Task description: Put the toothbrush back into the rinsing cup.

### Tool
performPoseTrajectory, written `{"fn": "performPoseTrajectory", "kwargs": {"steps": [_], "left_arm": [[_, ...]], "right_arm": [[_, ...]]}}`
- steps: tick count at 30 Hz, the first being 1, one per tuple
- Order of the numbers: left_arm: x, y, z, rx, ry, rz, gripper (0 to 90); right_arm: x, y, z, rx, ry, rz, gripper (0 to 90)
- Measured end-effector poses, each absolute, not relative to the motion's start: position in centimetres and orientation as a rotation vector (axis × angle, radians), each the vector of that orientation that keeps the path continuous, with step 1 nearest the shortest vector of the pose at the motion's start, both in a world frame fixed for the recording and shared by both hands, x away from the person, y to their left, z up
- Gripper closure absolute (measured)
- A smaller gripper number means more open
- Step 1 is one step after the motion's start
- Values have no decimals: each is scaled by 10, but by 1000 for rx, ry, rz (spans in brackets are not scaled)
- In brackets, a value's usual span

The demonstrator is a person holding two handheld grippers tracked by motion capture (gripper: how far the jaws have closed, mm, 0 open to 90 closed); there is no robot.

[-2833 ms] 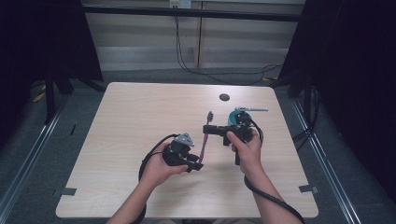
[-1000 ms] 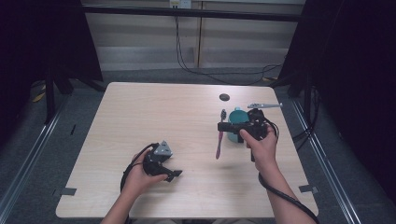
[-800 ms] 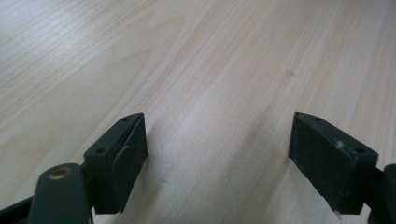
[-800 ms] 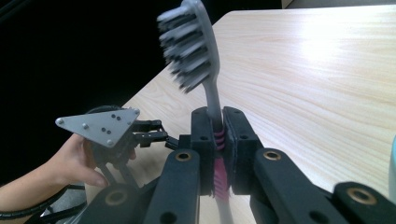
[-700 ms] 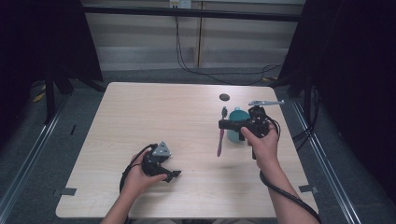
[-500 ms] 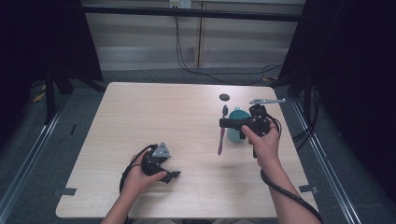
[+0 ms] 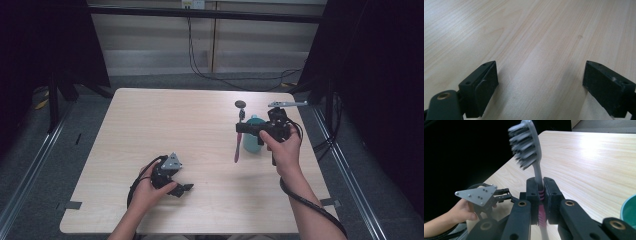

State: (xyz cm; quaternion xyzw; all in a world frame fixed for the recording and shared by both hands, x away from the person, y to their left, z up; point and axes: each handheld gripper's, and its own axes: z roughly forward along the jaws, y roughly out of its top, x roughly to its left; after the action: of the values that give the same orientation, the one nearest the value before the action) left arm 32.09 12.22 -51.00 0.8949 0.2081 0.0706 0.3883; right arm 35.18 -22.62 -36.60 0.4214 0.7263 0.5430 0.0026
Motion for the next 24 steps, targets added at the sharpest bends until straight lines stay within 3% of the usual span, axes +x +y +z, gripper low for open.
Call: {"fn": "performPoseTrajectory", "kwargs": {"steps": [24], "left_arm": [[320,121,-510,2276,541,197,105]], "right_arm": [[359,-230,-342,1300,2246,1702,833]]}}
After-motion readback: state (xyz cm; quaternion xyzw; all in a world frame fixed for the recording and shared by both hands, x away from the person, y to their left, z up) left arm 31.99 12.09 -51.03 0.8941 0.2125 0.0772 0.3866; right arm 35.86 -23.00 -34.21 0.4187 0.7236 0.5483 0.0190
